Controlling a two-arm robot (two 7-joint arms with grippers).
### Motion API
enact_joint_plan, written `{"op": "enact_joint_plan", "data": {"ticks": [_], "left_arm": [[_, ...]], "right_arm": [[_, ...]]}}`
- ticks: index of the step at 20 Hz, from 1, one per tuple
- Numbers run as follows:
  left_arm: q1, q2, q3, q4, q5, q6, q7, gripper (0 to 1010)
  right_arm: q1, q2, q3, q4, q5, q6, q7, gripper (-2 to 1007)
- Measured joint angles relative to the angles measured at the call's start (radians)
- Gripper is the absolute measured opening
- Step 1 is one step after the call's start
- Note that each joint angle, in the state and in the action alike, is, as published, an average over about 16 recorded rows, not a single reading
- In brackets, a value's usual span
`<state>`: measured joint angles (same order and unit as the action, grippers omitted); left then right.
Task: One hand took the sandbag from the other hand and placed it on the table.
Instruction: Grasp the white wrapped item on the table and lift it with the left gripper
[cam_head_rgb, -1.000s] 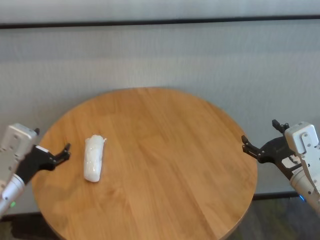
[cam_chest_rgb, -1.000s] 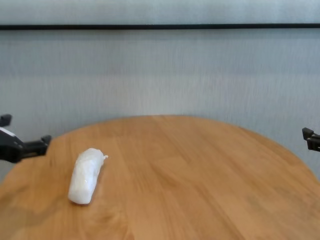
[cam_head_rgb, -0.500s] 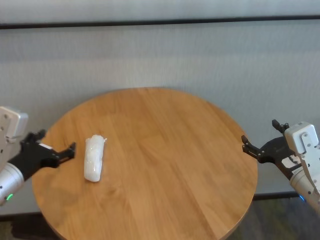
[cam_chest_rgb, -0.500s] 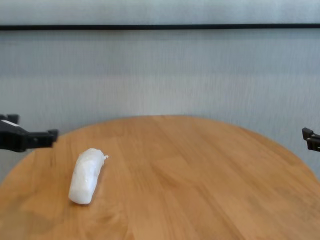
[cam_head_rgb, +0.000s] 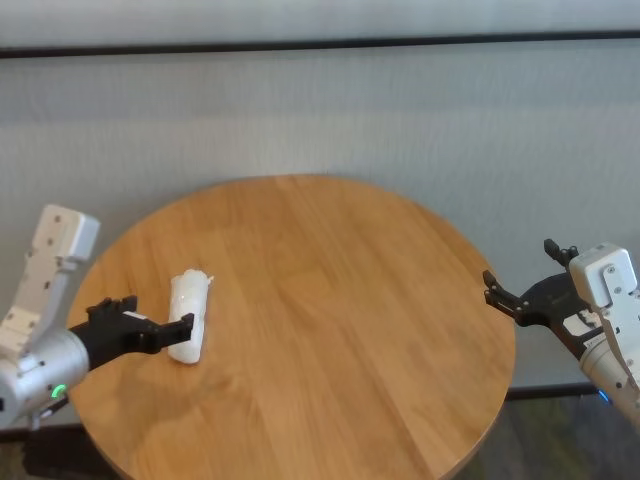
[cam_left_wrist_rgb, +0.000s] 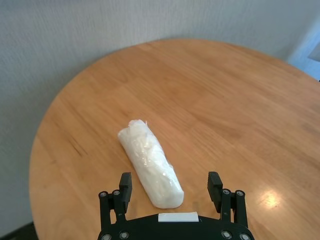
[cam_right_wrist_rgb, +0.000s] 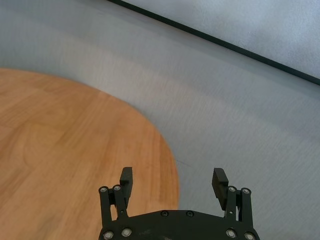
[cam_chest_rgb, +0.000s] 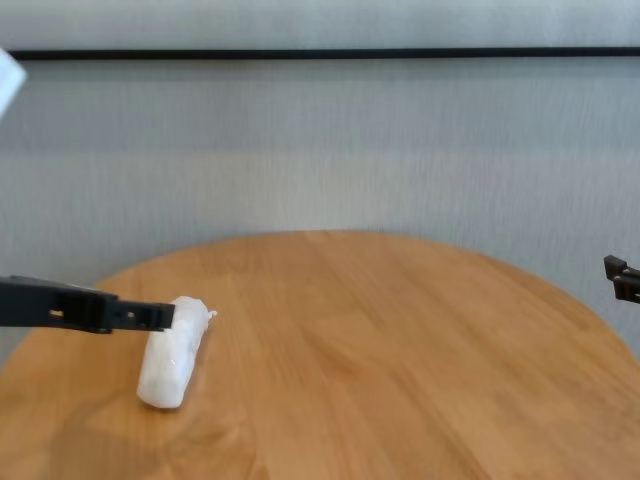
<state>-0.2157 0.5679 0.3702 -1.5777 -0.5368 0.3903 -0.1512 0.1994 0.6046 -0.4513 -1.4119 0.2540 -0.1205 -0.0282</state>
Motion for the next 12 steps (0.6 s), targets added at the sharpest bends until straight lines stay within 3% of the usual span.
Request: {"op": "enact_joint_plan", "data": {"ticks": [4,12], "left_arm": [[-0.028,-0.034,0.021,0.02,0.019,0.059,0.023,1001],[-0.085,-0.096,0.069,0.095,0.101,0.095,0.076,1001]], "right_arm": [[0.0,0.0,0.0,0.0,0.0,0.0,0.0,1002],[0.0,0.0,0.0,0.0,0.0,0.0,0.0,1002]]}}
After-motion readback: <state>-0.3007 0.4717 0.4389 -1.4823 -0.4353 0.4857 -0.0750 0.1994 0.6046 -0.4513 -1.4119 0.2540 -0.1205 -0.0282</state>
